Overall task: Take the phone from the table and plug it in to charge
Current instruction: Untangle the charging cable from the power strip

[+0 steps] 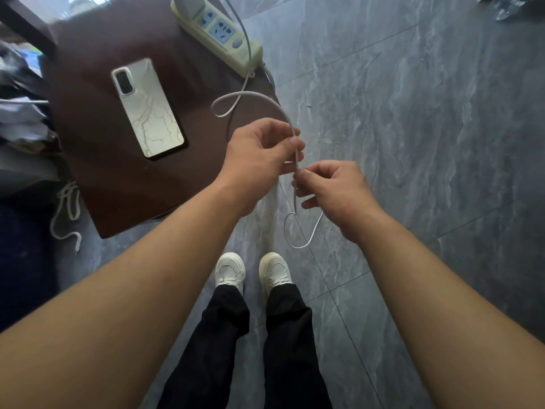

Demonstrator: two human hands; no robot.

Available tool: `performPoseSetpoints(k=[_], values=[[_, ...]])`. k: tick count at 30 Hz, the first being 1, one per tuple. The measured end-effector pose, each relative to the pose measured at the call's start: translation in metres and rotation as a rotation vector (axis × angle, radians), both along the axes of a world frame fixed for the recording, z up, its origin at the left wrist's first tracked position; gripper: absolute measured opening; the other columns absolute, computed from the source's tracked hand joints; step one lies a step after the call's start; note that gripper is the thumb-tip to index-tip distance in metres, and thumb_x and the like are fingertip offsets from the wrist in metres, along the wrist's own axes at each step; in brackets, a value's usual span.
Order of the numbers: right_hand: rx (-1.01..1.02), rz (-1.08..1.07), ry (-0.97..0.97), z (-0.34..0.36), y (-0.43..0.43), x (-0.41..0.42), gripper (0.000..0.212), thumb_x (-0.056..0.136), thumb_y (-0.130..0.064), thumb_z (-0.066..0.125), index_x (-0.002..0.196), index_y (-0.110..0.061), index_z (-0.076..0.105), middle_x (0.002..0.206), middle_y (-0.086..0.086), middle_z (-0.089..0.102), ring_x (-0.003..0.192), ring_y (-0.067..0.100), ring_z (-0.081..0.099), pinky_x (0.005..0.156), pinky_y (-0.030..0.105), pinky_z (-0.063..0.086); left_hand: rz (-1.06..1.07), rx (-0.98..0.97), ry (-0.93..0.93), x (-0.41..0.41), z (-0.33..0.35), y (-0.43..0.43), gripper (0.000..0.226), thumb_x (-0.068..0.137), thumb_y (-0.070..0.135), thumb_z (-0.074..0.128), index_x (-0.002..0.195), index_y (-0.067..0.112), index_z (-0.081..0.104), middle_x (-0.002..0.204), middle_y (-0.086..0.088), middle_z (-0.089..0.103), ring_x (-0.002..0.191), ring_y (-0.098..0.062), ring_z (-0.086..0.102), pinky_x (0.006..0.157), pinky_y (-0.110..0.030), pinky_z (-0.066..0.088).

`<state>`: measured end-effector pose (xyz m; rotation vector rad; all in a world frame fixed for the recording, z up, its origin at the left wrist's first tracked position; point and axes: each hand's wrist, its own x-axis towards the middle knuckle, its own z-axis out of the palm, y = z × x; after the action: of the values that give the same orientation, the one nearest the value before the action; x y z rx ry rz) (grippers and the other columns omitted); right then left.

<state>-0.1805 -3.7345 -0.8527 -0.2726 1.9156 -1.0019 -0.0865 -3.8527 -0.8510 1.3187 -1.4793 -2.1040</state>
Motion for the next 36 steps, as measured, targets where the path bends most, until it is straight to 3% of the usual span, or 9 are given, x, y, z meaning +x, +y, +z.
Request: performPoseSetpoints(k=[5, 9, 12, 17, 21, 27, 30, 34, 36], values=[[-0.072, -0.108, 0.019, 0.002, -0.006, -0.001, 0.021, 0.096, -0.016, 0.066, 0.077, -0.008, 0.071, 0.074, 0.01, 0.074, 0.06, 0.01, 0.067, 0.057, 0.027, 0.059, -0.086, -0.038, -0.081, 0.0, -0.008, 0.0, 0.018, 0.095, 0.011, 0.07, 0.113, 0.01, 0.074, 0.107, -0.012, 0.079, 0.103, -0.029, 0.076, 0.091, -0.044, 0.063], [-0.139, -0.273, 0.012, 0.009, -0.016, -0.011, 0.025, 0.098, -0.012, 0.063, 0.073, -0.008, 0.069, 0.068, 0.013, 0.069, 0.058, 0.021, 0.066, 0.059, 0.034, 0.061, -0.288, 0.014, -0.13, 0.009, -0.011, 0.007, 0.027, 0.092, -0.001, 0.065, 0.11, 0.016, 0.076, 0.101, 0.001, 0.08, 0.095, -0.013, 0.074, 0.095, -0.039, 0.058], [-0.175, -0.287, 0.031, 0.013, -0.02, -0.018, 0.029, 0.097, -0.013, 0.063, 0.069, -0.009, 0.068, 0.066, 0.015, 0.068, 0.053, 0.024, 0.062, 0.057, 0.035, 0.059, -0.351, 0.048, -0.081, 0.014, -0.009, 0.014, 0.023, 0.09, -0.004, 0.071, 0.107, 0.011, 0.077, 0.105, -0.009, 0.081, 0.101, -0.021, 0.076, 0.097, -0.035, 0.058], [-0.183, -0.277, 0.037, 0.012, -0.017, -0.019, 0.023, 0.094, -0.012, 0.063, 0.073, -0.01, 0.07, 0.065, 0.005, 0.07, 0.056, 0.02, 0.065, 0.054, 0.031, 0.056, -0.231, -0.017, -0.072, 0.011, -0.01, 0.019, 0.012, 0.09, 0.002, 0.075, 0.102, 0.006, 0.077, 0.087, -0.018, 0.075, 0.079, -0.021, 0.067, 0.082, -0.04, 0.06], [-0.017, -0.163, 0.077, 0.002, -0.002, -0.012, 0.021, 0.088, -0.005, 0.059, 0.084, -0.021, 0.072, 0.081, 0.001, 0.072, 0.07, 0.012, 0.063, 0.057, 0.028, 0.053, -0.073, 0.011, -0.03, 0.007, -0.008, 0.014, 0.021, 0.092, 0.001, 0.073, 0.112, -0.001, 0.073, 0.093, -0.025, 0.077, 0.081, -0.024, 0.073, 0.085, -0.047, 0.064], [0.089, 0.093, 0.048, -0.009, 0.015, 0.008, 0.011, 0.096, -0.025, 0.067, 0.099, -0.022, 0.077, 0.088, -0.003, 0.073, 0.08, 0.007, 0.066, 0.079, 0.036, 0.061, -0.002, 0.059, 0.067, 0.002, -0.004, 0.004, 0.014, 0.094, 0.005, 0.072, 0.108, 0.007, 0.072, 0.092, -0.014, 0.079, 0.082, -0.023, 0.078, 0.07, -0.032, 0.063], [0.004, -0.009, 0.077, -0.007, 0.012, 0.009, 0.017, 0.098, -0.022, 0.064, 0.088, -0.016, 0.076, 0.087, 0.011, 0.076, 0.073, 0.011, 0.065, 0.075, 0.037, 0.061, -0.013, 0.045, 0.057, 0.001, -0.006, 0.005, 0.018, 0.095, 0.009, 0.072, 0.113, 0.008, 0.073, 0.101, -0.014, 0.079, 0.087, -0.022, 0.078, 0.076, -0.03, 0.062], [-0.102, -0.173, 0.023, -0.001, 0.005, -0.001, 0.021, 0.099, -0.016, 0.062, 0.082, -0.011, 0.074, 0.079, 0.011, 0.074, 0.069, 0.016, 0.065, 0.071, 0.036, 0.061, -0.16, -0.008, -0.058, 0.007, -0.016, 0.008, 0.021, 0.099, 0.01, 0.065, 0.119, 0.009, 0.073, 0.105, -0.006, 0.081, 0.097, -0.016, 0.076, 0.089, -0.033, 0.062], [-0.139, -0.27, -0.048, 0.003, 0.001, -0.008, 0.019, 0.099, -0.013, 0.062, 0.082, -0.009, 0.072, 0.08, 0.012, 0.075, 0.067, 0.018, 0.066, 0.068, 0.035, 0.061, -0.243, -0.002, -0.097, 0.011, -0.019, 0.011, 0.021, 0.099, 0.009, 0.064, 0.117, 0.012, 0.075, 0.102, 0.001, 0.081, 0.093, -0.007, 0.074, 0.083, -0.023, 0.059]])
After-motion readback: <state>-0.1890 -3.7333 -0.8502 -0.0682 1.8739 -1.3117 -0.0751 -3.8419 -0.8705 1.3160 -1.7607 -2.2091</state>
